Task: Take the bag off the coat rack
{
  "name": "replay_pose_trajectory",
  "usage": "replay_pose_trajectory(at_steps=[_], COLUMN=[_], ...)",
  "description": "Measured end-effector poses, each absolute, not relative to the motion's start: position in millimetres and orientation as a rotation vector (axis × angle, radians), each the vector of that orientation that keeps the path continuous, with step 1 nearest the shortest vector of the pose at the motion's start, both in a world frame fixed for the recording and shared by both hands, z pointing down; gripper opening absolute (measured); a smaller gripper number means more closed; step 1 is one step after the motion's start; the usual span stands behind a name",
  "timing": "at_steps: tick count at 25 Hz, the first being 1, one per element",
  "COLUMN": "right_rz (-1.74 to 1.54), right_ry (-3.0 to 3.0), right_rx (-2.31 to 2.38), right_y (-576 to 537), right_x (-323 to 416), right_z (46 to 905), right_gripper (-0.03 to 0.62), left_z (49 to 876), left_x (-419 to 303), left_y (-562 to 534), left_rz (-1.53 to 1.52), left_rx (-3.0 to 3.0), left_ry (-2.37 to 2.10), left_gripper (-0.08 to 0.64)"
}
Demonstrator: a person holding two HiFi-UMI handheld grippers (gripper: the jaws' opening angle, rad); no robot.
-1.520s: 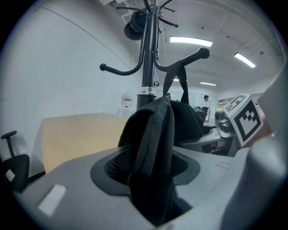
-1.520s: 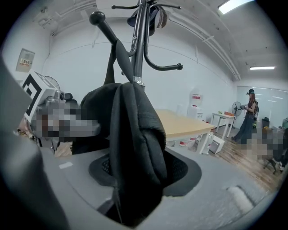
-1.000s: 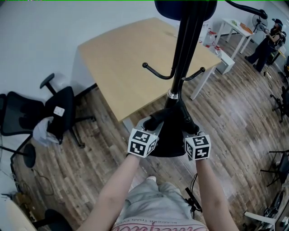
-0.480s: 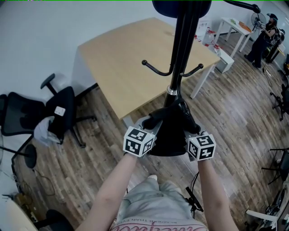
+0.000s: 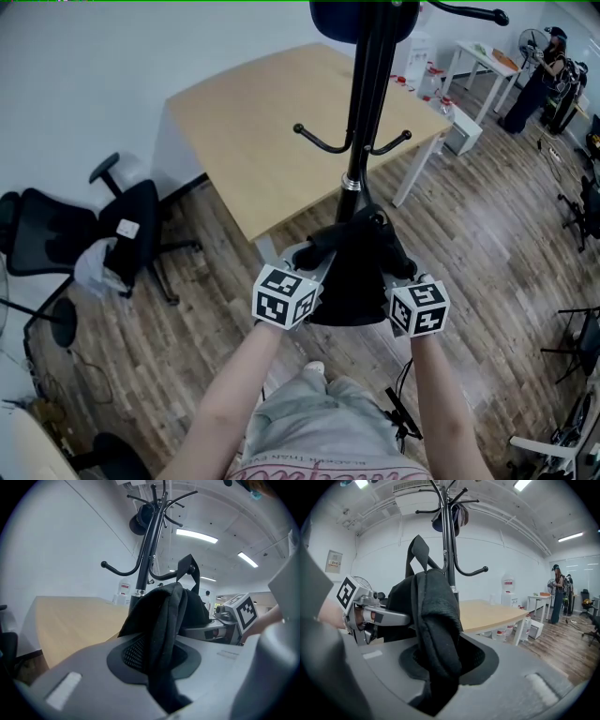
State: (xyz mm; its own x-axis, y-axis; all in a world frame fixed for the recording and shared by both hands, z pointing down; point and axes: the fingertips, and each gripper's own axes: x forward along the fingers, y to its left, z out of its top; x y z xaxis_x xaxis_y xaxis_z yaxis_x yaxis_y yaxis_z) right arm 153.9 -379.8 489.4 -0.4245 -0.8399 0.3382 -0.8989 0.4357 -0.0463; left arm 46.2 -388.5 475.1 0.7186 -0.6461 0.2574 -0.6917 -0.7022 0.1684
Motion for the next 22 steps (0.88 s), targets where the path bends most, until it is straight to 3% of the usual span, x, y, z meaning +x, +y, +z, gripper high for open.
replay_pose_trajectory(at_steps=[22], right_rz=[0.186], right_ry=[-2.529], right_rx=[1.347], right_y=[-324], right_x=[122], right_z=[431], right_gripper=[0.094], left_z=[424], left_x=[13], left_y=[-318], left_rz=[0.155], left_rx=[2.592], left_ry=[-1.31], left_gripper=[0.077])
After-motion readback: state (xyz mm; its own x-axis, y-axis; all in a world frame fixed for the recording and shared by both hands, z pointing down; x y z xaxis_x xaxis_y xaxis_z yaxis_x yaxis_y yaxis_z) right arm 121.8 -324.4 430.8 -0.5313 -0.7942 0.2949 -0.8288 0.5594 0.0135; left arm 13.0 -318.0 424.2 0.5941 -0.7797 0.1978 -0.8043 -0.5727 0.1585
